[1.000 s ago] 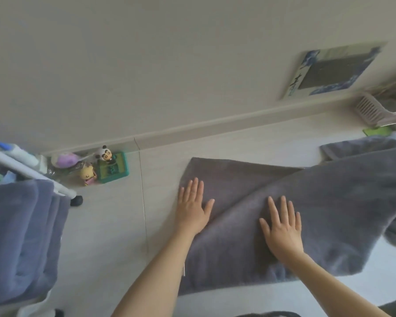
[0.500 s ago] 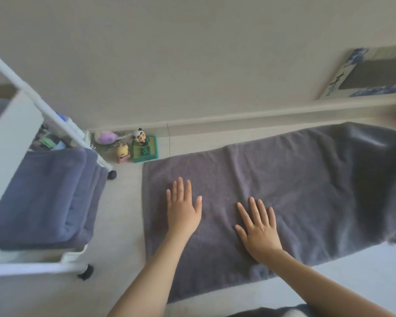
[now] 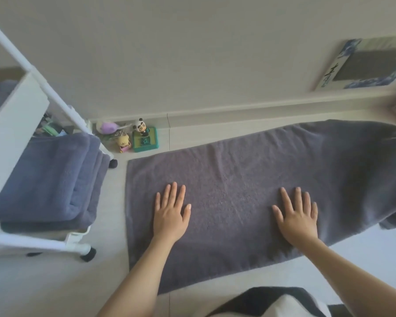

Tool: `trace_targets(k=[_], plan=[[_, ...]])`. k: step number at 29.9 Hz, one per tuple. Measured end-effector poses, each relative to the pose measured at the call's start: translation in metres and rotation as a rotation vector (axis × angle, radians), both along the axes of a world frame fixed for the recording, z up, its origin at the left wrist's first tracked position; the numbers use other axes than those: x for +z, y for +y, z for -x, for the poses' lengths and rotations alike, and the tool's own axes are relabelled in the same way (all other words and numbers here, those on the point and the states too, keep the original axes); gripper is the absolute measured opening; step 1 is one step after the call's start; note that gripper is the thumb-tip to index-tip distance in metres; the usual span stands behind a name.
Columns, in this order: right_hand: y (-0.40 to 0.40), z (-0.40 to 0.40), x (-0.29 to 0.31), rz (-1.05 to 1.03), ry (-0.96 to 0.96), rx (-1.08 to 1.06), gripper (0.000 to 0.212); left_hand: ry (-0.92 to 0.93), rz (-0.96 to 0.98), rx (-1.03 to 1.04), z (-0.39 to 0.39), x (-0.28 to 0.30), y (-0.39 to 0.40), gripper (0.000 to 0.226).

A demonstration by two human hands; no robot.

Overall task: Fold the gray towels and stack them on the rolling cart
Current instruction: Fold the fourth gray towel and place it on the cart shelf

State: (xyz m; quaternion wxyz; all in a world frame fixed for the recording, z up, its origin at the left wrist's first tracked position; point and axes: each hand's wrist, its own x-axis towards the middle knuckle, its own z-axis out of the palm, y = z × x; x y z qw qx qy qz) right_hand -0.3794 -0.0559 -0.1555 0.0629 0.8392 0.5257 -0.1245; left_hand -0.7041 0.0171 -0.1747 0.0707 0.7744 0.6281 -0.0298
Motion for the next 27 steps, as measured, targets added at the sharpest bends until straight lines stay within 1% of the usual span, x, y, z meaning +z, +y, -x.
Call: trace_targets(k=[3,5,8,10,12,15,18,22,25,27], plan=[[-0.008,0.014,-0.002,0.021,0.008,0.019,0.067,0.047,0.046,-0.002,0.008,0.004,0.01,0.07],[-0.018,0.027,-0.003,0.007,0.029,-0.03,0.067,0.054,0.079,0.025,0.007,0.009,0.011,0.067],[-0.026,0.044,-0.003,0.008,0.017,-0.054,0.068,-0.057,0.111,0.088,-0.009,0.019,0.004,0.063],[-0.029,0.049,-0.002,0.017,0.002,-0.05,0.069,-0.124,0.099,0.055,-0.035,0.022,-0.015,0.069],[-0.026,0.043,0.0,-0.007,-0.001,-0.03,0.068,-0.147,0.084,0.014,-0.059,0.02,-0.041,0.072],[-0.022,0.016,0.003,-0.044,0.006,0.023,0.065,-0.102,0.061,0.0,-0.062,0.008,-0.071,0.064],[-0.034,-0.005,0.001,-0.002,0.018,-0.001,0.066,-0.06,0.022,0.012,-0.045,0.0,-0.078,0.062],[-0.061,0.009,0.002,0.056,-0.015,-0.022,0.067,-0.013,0.006,-0.011,-0.034,-0.001,-0.072,0.062],[-0.069,0.019,0.007,0.041,-0.017,-0.022,0.066,-0.071,0.001,0.023,-0.035,-0.001,-0.073,0.066],[-0.065,0.015,0.011,0.001,-0.004,0.017,0.064,-0.155,-0.001,0.053,-0.049,0.004,-0.073,0.07]])
